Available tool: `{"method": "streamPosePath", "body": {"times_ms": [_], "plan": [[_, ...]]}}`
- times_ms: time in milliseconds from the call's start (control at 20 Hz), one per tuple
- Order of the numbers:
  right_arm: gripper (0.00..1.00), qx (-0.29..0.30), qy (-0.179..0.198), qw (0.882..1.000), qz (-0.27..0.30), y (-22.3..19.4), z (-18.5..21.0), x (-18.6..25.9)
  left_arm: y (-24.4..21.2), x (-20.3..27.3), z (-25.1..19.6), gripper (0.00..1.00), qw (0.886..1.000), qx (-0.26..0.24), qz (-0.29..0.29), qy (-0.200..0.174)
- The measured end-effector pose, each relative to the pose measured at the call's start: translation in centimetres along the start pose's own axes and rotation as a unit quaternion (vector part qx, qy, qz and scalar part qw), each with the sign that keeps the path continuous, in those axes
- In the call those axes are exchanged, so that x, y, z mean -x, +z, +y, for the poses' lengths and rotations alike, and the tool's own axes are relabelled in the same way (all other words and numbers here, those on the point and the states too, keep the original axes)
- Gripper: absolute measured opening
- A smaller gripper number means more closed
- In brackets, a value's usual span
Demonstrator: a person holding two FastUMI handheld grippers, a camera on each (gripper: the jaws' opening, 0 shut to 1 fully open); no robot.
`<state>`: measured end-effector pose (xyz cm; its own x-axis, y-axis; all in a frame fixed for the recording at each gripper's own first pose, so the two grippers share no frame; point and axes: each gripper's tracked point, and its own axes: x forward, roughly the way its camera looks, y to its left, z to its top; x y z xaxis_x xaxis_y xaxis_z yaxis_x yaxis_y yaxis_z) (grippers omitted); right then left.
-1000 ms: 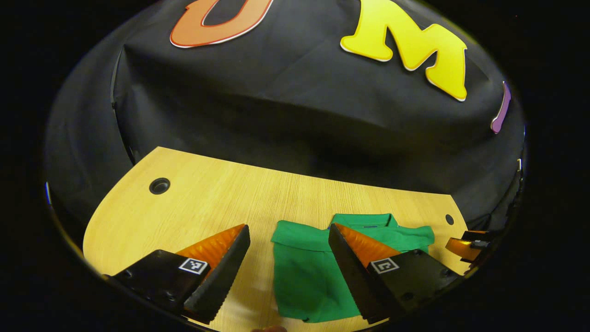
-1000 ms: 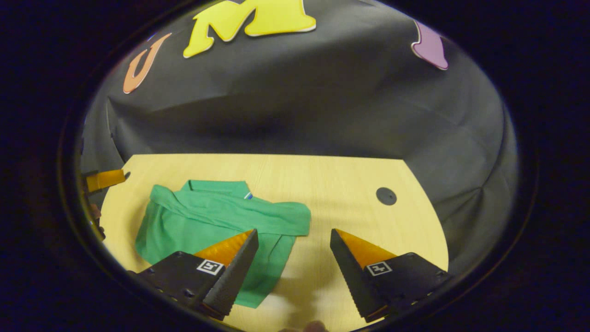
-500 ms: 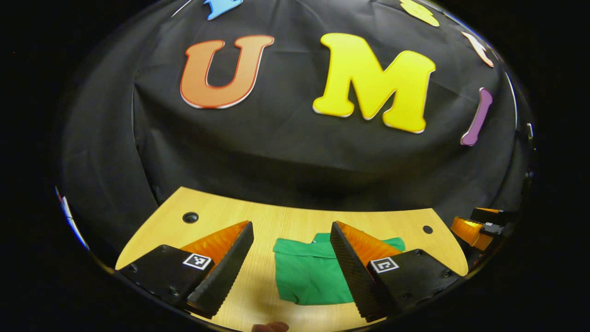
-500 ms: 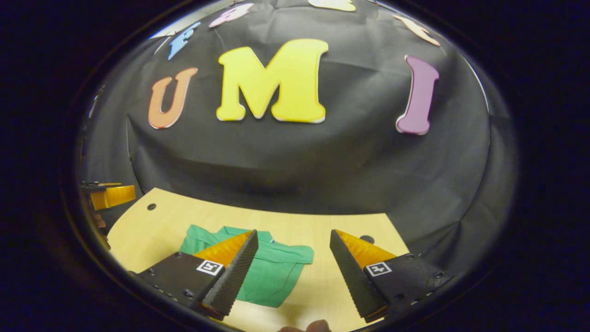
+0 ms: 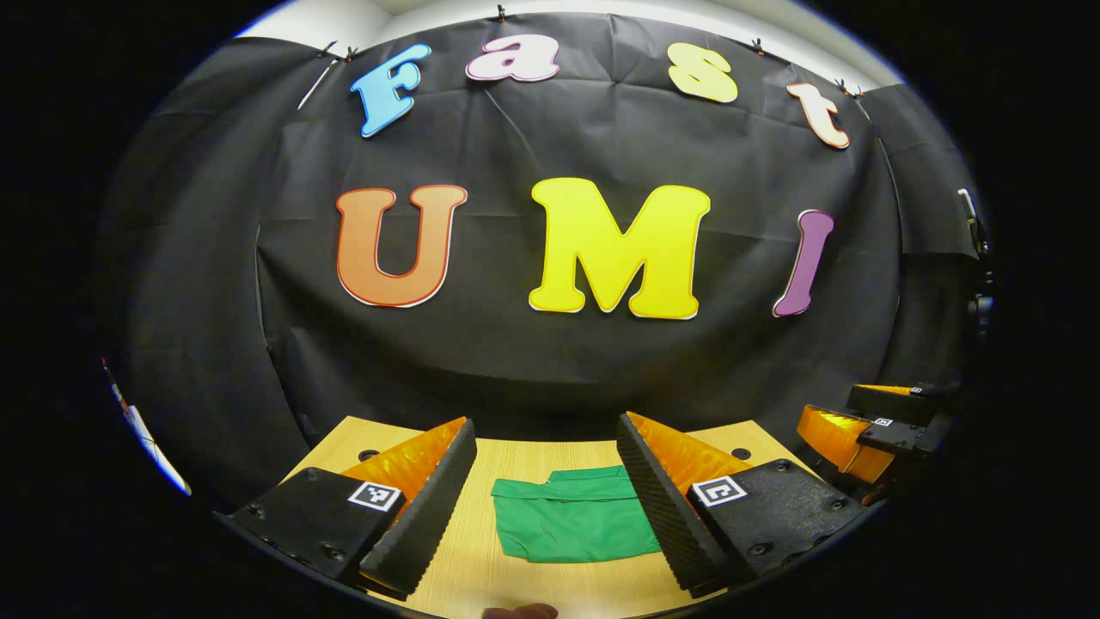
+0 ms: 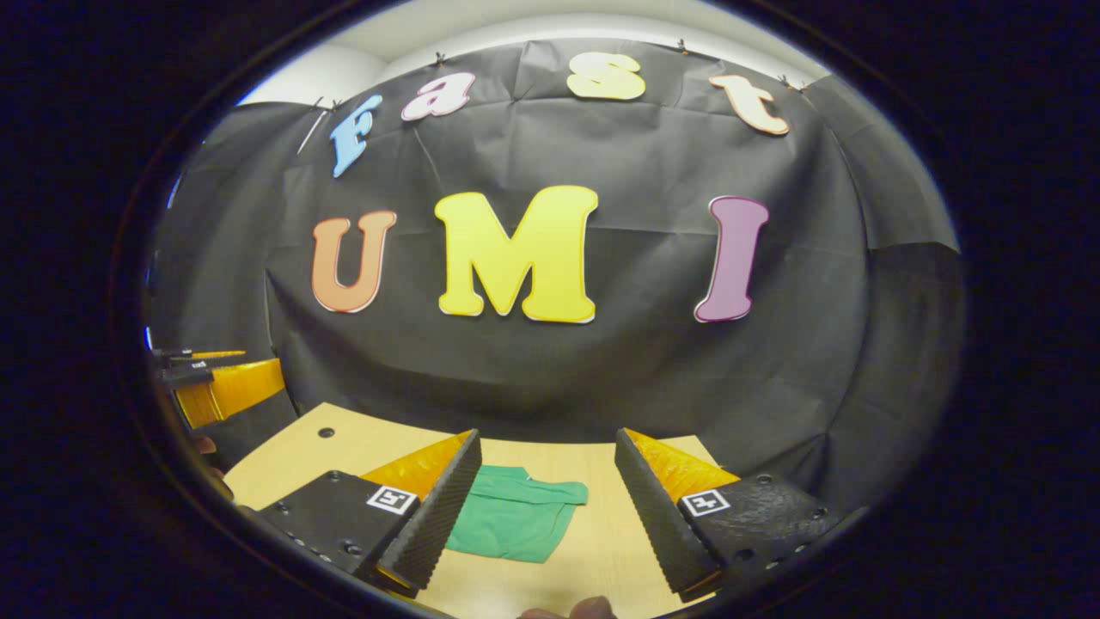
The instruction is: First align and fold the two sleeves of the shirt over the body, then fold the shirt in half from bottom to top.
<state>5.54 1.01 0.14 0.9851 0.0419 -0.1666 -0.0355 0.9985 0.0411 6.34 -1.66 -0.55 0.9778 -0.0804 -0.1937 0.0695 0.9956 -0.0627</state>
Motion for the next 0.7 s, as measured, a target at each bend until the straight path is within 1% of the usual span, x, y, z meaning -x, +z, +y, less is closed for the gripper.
{"method": "streamPosePath", "body": {"times_ms": [50,150,200,250,300,350,400,700], "plan": [[0.96,0.005,-0.008,1.000,-0.004,0.2,-0.4,0.9,0.2,0.8,-0.1,1.00,1.000,0.003,-0.004,-0.001],[0.94,-0.003,-0.004,1.000,-0.009,0.8,0.0,2.6,0.7,2.4,0.2,1.00,1.000,-0.006,-0.013,0.003],[0.96,-0.003,-0.004,1.000,-0.011,0.7,0.1,3.2,1.0,2.9,0.4,1.00,1.000,-0.009,-0.019,0.006],[0.95,0.000,-0.004,1.000,-0.013,0.7,0.2,3.6,1.2,3.2,0.4,1.00,1.000,-0.009,-0.024,0.006],[0.96,0.001,-0.003,1.000,-0.016,0.8,0.6,3.9,1.3,3.7,0.1,1.00,1.000,-0.008,-0.025,0.004],[0.94,-0.002,-0.002,1.000,-0.017,0.9,1.0,4.2,1.1,4.1,0.1,1.00,1.000,-0.009,-0.023,0.004],[0.97,-0.008,0.001,1.000,-0.020,1.0,1.4,4.4,1.0,4.2,0.1,1.00,1.000,-0.011,-0.022,0.004],[0.95,-0.003,0.005,0.999,-0.038,2.1,2.4,4.8,1.7,4.2,0.1,1.00,0.999,-0.023,-0.029,0.003]]}}
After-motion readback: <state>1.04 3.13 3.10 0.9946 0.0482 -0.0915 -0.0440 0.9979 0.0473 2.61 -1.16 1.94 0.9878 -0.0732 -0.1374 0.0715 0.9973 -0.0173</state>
